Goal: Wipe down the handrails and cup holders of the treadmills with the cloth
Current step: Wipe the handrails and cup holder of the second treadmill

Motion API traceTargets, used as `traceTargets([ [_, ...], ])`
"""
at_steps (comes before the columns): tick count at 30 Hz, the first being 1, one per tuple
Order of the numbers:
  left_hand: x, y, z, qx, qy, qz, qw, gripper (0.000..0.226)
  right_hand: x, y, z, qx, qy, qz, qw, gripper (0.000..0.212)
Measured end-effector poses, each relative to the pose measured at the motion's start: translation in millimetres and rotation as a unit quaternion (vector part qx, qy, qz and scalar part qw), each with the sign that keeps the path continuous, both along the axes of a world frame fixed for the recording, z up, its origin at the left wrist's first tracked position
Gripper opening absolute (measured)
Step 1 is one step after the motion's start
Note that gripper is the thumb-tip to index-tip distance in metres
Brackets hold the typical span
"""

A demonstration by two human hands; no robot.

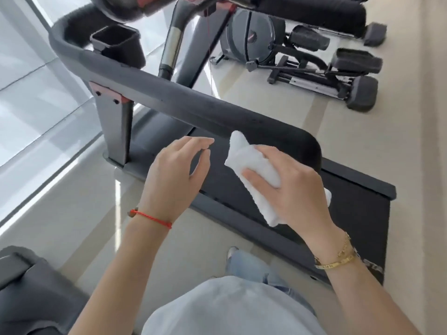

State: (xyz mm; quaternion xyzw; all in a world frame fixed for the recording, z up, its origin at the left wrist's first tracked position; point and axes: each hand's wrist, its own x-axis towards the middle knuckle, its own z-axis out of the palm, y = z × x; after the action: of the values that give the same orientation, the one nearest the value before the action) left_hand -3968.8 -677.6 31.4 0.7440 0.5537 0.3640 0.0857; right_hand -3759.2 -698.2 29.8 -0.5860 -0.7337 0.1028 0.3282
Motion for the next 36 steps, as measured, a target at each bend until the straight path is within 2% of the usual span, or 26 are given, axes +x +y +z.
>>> traceTargets([
  [4, 6, 45, 7, 0.007, 0.010, -0.041, 0.999, 0.022, 8, 31, 16, 0.045, -0.001, -0.054, 0.998, 0.039],
  [8, 12, 82, 14, 0.015, 0.014, -0.062, 0.998, 0.023, 22, 65, 32, 0.135, -0.040, -0.107, 0.984, 0.037],
  [11, 17, 107, 16, 0.018, 0.015, -0.075, 0.997, 0.023, 33, 94, 37, 0.156, -0.066, -0.125, 0.978, 0.039],
  [14, 21, 127, 14, 0.008, 0.006, -0.080, 0.997, 0.024, 42, 119, 30, 0.109, -0.094, -0.123, 0.982, 0.039],
  [17, 22, 142, 9, 0.005, 0.022, -0.080, 0.997, 0.024, 44, 131, 11, -0.011, -0.117, -0.089, 0.989, 0.041],
  [19, 20, 149, 8, -0.003, 0.032, -0.077, 0.996, 0.023, 43, 128, -1, -0.101, -0.103, -0.067, 0.987, 0.040],
  [21, 17, 155, 7, -0.011, 0.038, -0.081, 0.996, 0.023, 43, 122, -5, -0.135, -0.082, -0.063, 0.985, 0.044],
  [23, 11, 160, 4, -0.019, 0.048, -0.088, 0.995, 0.023, 41, 117, -4, -0.128, -0.078, -0.065, 0.987, 0.050],
  [26, -2, 168, 0, -0.031, 0.065, -0.100, 0.992, 0.023, 21, 125, -3, -0.111, -0.140, -0.067, 0.982, 0.058],
  [30, -15, 183, -3, -0.037, 0.090, -0.128, 0.987, 0.023, -39, 159, -8, -0.093, -0.201, -0.052, 0.974, 0.058],
  [33, -21, 196, -5, -0.036, 0.098, -0.140, 0.985, 0.022, -41, 159, -15, -0.052, -0.196, -0.083, 0.976, 0.055],
  [36, -28, 207, -8, -0.036, 0.102, -0.153, 0.982, 0.021, -23, 139, -20, -0.003, -0.175, -0.158, 0.972, 0.051],
])
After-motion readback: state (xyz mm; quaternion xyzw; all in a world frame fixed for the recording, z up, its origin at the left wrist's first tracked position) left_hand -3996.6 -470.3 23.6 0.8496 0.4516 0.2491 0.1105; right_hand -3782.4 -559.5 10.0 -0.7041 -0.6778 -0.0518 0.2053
